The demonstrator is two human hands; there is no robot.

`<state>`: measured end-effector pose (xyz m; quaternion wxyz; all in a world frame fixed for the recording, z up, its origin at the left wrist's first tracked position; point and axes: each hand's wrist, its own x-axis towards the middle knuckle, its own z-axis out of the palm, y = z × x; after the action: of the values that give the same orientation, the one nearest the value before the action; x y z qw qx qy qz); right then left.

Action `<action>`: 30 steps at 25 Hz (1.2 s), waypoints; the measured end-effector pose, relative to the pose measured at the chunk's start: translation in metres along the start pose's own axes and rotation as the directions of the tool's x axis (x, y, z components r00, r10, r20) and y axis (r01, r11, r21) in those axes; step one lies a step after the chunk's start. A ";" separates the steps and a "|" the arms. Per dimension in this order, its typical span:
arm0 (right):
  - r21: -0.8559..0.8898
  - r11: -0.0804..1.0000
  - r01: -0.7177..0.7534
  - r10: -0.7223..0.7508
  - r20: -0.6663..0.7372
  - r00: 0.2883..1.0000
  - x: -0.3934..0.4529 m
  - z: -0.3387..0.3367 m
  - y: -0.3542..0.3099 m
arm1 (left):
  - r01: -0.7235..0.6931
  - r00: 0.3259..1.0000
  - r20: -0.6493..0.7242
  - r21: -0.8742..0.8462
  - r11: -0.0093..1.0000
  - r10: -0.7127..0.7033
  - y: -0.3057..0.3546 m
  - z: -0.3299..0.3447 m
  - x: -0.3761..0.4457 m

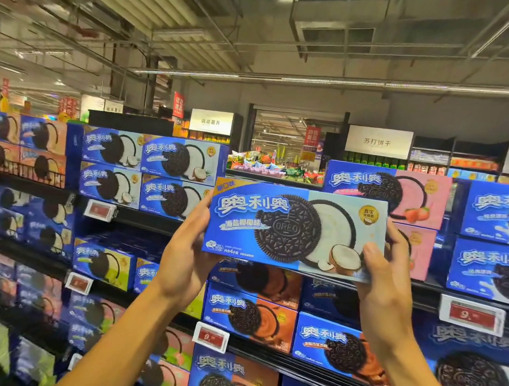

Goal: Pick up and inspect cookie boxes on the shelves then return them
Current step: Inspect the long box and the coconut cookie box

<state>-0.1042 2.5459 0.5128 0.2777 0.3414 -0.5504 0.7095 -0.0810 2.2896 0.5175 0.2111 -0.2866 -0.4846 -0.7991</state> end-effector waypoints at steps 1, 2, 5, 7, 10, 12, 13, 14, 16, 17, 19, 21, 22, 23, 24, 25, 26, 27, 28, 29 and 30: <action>0.003 1.000 0.004 -0.004 -0.018 1.000 0.001 0.005 0.004 | 0.003 1.000 0.004 0.005 1.000 -0.003 0.001 -0.006 0.003; 0.009 1.000 0.008 -0.008 -0.034 0.999 0.003 0.012 0.009 | 0.009 1.000 0.002 0.003 1.000 -0.009 0.001 -0.014 0.007; 0.025 0.999 0.021 -0.019 -0.069 0.997 0.011 0.033 0.026 | 0.031 0.999 0.010 0.002 1.000 -0.031 0.002 -0.038 0.019; 0.040 0.999 0.015 -0.011 -0.092 0.996 0.015 0.045 0.040 | 0.028 0.999 0.017 0.001 1.000 -0.028 0.003 -0.054 0.026; 0.026 0.999 0.039 -0.036 -0.111 0.993 0.024 0.060 0.056 | 0.021 0.999 0.032 -0.042 0.999 -0.019 0.000 -0.075 0.038; 0.012 0.999 0.049 -0.047 -0.116 0.992 0.027 0.073 0.068 | 0.020 0.999 0.039 -0.081 0.997 -0.017 0.001 -0.091 0.045; -0.010 0.998 0.057 -0.058 -0.117 0.991 0.029 0.077 0.075 | 0.007 0.999 0.047 -0.099 0.995 -0.002 0.000 -0.100 0.049; -0.039 0.997 0.062 -0.066 -0.118 0.991 0.031 0.082 0.081 | -0.004 0.998 0.060 -0.111 0.994 0.011 0.000 -0.107 0.053; -0.082 0.995 0.062 -0.072 -0.122 0.990 0.033 0.091 0.091 | -0.013 0.996 0.082 -0.109 0.994 0.023 0.002 -0.119 0.061; -0.090 0.994 0.058 -0.069 -0.125 0.990 0.035 0.095 0.095 | -0.014 0.996 0.088 -0.103 0.995 0.024 0.003 -0.124 0.064; -0.101 0.994 0.046 -0.061 -0.142 0.988 0.037 0.104 0.100 | -0.009 0.994 0.103 -0.116 0.993 0.021 0.005 -0.135 0.071; -0.112 0.993 0.039 -0.057 -0.167 0.984 0.041 0.110 0.108 | -0.007 0.991 0.128 -0.139 0.990 0.025 0.005 -0.145 0.078; -0.116 0.993 0.029 -0.049 -0.178 0.983 0.043 0.112 0.112 | -0.007 0.990 0.137 -0.147 0.989 0.028 0.005 -0.150 0.080; -0.119 0.993 0.018 -0.040 -0.184 0.982 0.044 0.114 0.115 | -0.006 0.989 0.144 -0.150 0.989 0.028 0.005 -0.154 0.082; -0.119 0.993 0.011 -0.033 -0.190 0.981 0.046 0.115 0.117 | -0.004 0.989 0.148 -0.143 0.990 0.026 0.005 -0.156 0.084; -0.108 0.994 0.007 -0.028 -0.194 0.981 0.047 0.116 0.119 | -0.004 0.989 0.145 -0.128 0.992 0.023 0.005 -0.157 0.085; -0.085 0.996 -0.004 -0.013 -0.205 0.979 0.049 0.117 0.121 | -0.003 0.991 0.135 -0.109 0.994 0.018 0.005 -0.156 0.086; -0.059 0.998 -0.022 0.008 -0.222 0.975 0.052 0.118 0.122 | 0.004 0.992 0.126 -0.093 0.996 0.008 0.005 -0.155 0.087; -0.042 0.998 -0.043 0.031 -0.245 0.969 0.055 0.118 0.122 | 0.014 0.992 0.128 -0.077 0.997 -0.004 0.005 -0.151 0.088; -0.019 0.998 -0.066 0.058 -0.267 0.962 0.057 0.118 0.123 | 0.025 0.989 0.145 -0.054 0.998 -0.017 0.006 -0.147 0.089; 0.017 0.996 -0.091 0.092 -0.286 0.954 0.059 0.116 0.122 | 0.031 0.985 0.172 -0.023 0.999 -0.026 0.006 -0.142 0.089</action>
<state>-0.2140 2.4047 0.5061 0.3208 0.2095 -0.5184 0.7645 -0.1794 2.1550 0.5282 0.1534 -0.3502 -0.4948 -0.7804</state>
